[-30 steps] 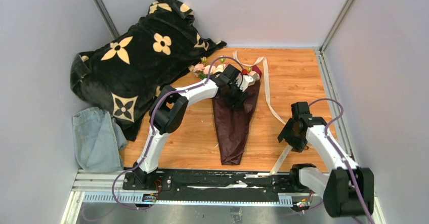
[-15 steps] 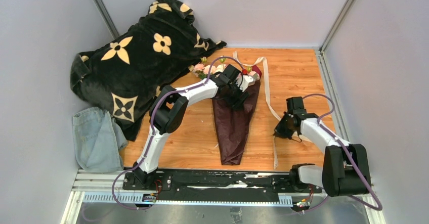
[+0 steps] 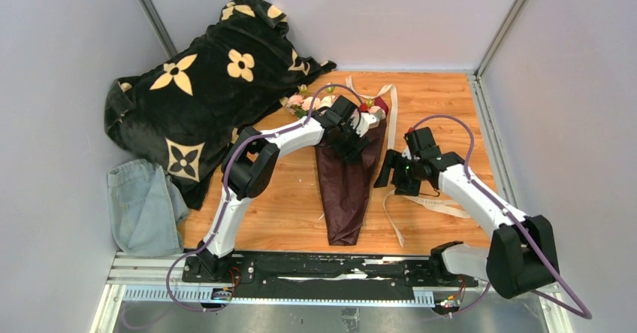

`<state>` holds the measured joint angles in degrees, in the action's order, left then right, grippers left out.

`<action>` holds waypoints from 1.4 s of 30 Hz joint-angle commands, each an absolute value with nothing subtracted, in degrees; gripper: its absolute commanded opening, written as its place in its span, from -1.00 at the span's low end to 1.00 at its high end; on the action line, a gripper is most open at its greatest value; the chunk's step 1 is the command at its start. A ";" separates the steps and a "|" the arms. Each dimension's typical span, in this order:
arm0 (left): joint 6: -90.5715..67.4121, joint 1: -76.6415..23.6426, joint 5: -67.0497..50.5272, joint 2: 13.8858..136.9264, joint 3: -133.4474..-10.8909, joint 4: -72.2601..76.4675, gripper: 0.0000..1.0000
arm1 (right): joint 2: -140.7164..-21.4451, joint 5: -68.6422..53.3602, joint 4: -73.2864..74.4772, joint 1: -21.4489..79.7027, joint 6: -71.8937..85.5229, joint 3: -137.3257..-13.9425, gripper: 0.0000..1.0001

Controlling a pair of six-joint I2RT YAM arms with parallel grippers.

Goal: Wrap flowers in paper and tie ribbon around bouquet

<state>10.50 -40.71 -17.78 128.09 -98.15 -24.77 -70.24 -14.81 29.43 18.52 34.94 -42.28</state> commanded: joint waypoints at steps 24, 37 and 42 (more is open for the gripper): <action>10.94 -39.99 -12.46 133.38 -100.21 -31.84 0.23 | -96.54 -40.60 5.74 19.68 30.37 -44.71 -0.44; 14.78 -43.47 -29.14 112.26 -94.84 -28.51 0.02 | -106.55 -44.71 12.26 15.23 21.24 -57.17 -1.00; 30.03 -49.76 -36.91 112.72 -93.34 -34.67 -0.10 | -111.63 -46.80 19.72 14.59 13.80 -64.36 -1.00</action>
<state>16.93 -44.29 -27.59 112.25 -94.67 -30.46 -108.88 -44.56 12.47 15.59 21.74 -59.79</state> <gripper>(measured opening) 0.462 0.007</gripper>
